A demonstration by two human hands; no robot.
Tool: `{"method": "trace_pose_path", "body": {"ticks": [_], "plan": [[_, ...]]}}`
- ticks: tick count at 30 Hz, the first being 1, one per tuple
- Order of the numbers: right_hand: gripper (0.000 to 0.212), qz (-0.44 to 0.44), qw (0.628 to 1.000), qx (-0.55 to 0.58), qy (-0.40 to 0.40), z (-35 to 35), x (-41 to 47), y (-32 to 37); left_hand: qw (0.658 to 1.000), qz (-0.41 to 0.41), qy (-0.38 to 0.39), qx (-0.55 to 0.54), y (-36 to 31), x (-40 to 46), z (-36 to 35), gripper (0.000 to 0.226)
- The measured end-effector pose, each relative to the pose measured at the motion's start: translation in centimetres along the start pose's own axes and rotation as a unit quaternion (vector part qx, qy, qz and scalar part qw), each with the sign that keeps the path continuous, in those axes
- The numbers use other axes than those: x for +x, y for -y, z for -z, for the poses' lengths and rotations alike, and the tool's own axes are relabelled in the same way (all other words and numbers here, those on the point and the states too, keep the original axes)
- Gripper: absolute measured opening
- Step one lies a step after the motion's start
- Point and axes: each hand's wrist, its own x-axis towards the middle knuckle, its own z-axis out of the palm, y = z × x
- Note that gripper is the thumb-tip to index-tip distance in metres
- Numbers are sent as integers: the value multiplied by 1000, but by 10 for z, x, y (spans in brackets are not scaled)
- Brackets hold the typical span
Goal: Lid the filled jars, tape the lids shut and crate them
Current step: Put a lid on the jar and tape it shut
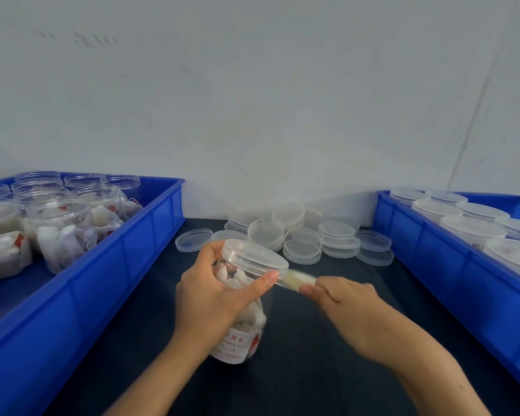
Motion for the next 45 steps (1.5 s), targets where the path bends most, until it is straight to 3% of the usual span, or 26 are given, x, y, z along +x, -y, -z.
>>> {"method": "trace_pose_path", "body": {"ticks": [2,4,14,23,27,31,37,45], "plan": [[42,32,993,-88,-73,-5,1,2,1000,13,-3,-4,2,2,1,73],[36,39,989,-103,-102,-9,3,3,1000,20,0,-14,4,4,1,73],[39,53,985,-88,-142,-18,10,4,993,1,63,-98,2,1,4,63],[45,51,980,-114,-156,-24,8,7,984,34,92,-146,5,0,4,77],[29,46,987,-53,-144,-25,8,8,979,33,119,-164,3,1,7,60],[63,-24,989,56,-134,-23,11,8,987,11,99,-127,2,2,9,45],[68,-23,979,141,-147,-29,12,13,993,3,60,-99,5,-7,5,71],[56,35,969,151,-190,-36,8,19,998,-21,51,5,-9,-10,3,91]]}}
